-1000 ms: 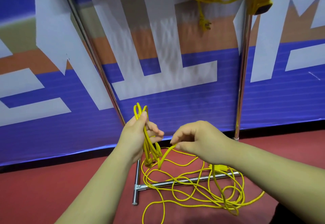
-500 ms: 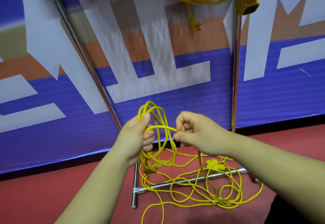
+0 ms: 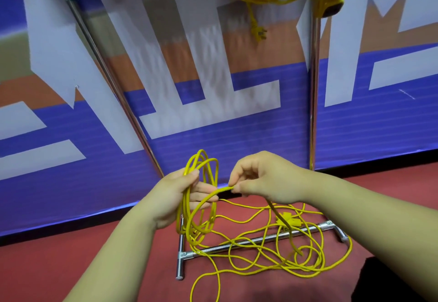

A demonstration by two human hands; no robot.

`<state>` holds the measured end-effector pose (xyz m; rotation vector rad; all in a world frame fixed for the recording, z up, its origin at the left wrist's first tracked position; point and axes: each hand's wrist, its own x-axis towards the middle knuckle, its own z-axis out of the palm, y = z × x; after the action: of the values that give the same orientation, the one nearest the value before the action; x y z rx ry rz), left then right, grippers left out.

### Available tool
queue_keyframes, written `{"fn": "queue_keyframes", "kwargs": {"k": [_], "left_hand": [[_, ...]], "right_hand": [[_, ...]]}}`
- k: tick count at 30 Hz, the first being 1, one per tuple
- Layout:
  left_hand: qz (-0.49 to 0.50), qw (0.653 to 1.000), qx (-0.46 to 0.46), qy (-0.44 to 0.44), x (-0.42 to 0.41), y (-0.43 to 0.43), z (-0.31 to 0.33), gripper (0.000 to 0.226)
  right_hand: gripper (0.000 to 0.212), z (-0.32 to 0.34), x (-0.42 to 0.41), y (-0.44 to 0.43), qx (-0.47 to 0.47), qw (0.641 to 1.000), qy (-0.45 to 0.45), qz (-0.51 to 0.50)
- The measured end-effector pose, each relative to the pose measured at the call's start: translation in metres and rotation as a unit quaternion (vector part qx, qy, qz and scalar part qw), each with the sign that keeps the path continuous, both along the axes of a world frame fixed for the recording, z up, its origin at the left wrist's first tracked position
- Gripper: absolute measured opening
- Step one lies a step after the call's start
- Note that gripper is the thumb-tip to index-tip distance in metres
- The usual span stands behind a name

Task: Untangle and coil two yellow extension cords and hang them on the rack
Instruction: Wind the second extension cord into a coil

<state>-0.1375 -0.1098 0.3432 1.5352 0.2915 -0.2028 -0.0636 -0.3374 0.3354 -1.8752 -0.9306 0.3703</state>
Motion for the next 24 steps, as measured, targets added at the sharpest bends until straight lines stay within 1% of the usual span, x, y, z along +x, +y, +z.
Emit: {"fn": "queue_keyframes", "kwargs": {"k": [3, 5, 10, 15, 17, 19, 20, 24], "left_hand": [[-0.023, 0.999, -0.023, -0.001, 0.001, -0.006, 0.000, 0.024], [-0.033, 0.999, -0.026, -0.001, 0.000, -0.010, 0.000, 0.024], [-0.044, 0.999, 0.012, -0.001, 0.000, -0.023, -0.004, 0.025], [-0.060, 0.998, 0.007, -0.013, 0.003, -0.031, -0.004, 0.022], [-0.047, 0.999, 0.025, -0.012, 0.004, -0.031, -0.001, 0.025], [-0.013, 0.999, 0.036, -0.031, 0.004, -0.028, 0.006, 0.028], [0.010, 0.999, 0.026, -0.046, 0.004, -0.024, 0.010, 0.028], [0.096, 0.985, -0.099, -0.100, 0.005, 0.004, 0.025, 0.024]], "right_hand": [[0.009, -0.001, -0.001, 0.005, -0.041, 0.998, -0.056, 0.001], [0.008, -0.001, 0.000, 0.006, -0.046, 0.996, -0.078, -0.009], [0.012, -0.004, 0.004, 0.011, 0.006, 0.996, -0.080, -0.051], [0.015, -0.004, 0.005, 0.015, 0.041, 0.993, -0.090, -0.063], [0.017, -0.002, 0.006, 0.015, 0.048, 0.994, -0.074, -0.064], [0.020, -0.002, 0.006, 0.012, 0.059, 0.997, -0.019, -0.035], [0.021, -0.002, 0.007, 0.009, 0.062, 0.998, 0.013, -0.015], [0.026, -0.008, 0.011, -0.009, 0.046, 0.995, 0.083, 0.027]]}}
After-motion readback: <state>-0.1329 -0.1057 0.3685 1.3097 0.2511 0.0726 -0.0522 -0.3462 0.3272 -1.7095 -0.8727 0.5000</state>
